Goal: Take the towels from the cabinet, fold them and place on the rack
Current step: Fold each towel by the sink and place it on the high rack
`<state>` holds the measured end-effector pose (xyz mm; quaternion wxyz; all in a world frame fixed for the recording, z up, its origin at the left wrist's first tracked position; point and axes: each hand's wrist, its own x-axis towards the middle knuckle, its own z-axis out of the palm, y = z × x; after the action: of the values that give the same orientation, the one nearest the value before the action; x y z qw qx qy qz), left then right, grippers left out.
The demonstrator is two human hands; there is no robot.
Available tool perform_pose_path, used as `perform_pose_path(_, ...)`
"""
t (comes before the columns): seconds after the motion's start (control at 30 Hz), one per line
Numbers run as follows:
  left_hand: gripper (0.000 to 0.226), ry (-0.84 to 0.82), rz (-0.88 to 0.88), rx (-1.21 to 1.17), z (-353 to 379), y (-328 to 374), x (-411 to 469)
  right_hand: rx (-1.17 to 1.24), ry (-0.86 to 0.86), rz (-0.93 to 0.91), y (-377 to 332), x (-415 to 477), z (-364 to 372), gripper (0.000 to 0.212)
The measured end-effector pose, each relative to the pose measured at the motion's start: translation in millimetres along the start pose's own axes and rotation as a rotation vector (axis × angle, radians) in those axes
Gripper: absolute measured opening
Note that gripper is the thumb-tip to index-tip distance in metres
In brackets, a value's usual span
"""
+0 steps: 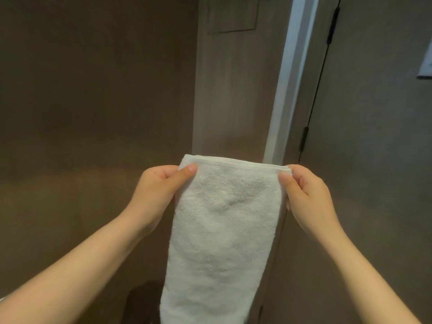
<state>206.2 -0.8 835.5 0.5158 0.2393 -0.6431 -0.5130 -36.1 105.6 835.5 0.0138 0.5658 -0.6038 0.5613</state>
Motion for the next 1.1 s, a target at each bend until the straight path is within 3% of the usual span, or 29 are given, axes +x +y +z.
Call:
perform_pose_path(0.3,0.062,0.116,0.186,0.058,84,5,70,0.176,0.030,0.060,44,83,-55,0.022)
perform_pose_path(0.43,0.045,0.225,0.300,0.225,121,8,104,0.329,0.016,0.112,64,130,-78,0.020)
perform_pose_path(0.57,0.009,0.314,0.381,0.283,151,15,136,0.459,0.039,0.136,80,174,-91,0.015)
perform_pose_path(0.77,0.032,0.321,0.463,0.282,173,14,185,0.606,0.034,0.113,106,228,-98,0.015)
perform_pose_path(0.93,0.025,0.335,0.585,0.384,170,16,223,0.619,-0.023,0.097,121,273,-84,0.010)
perform_pose_path(1.1,0.016,0.423,0.662,0.415,151,24,266,0.674,-0.087,-0.052,115,324,-62,0.003)
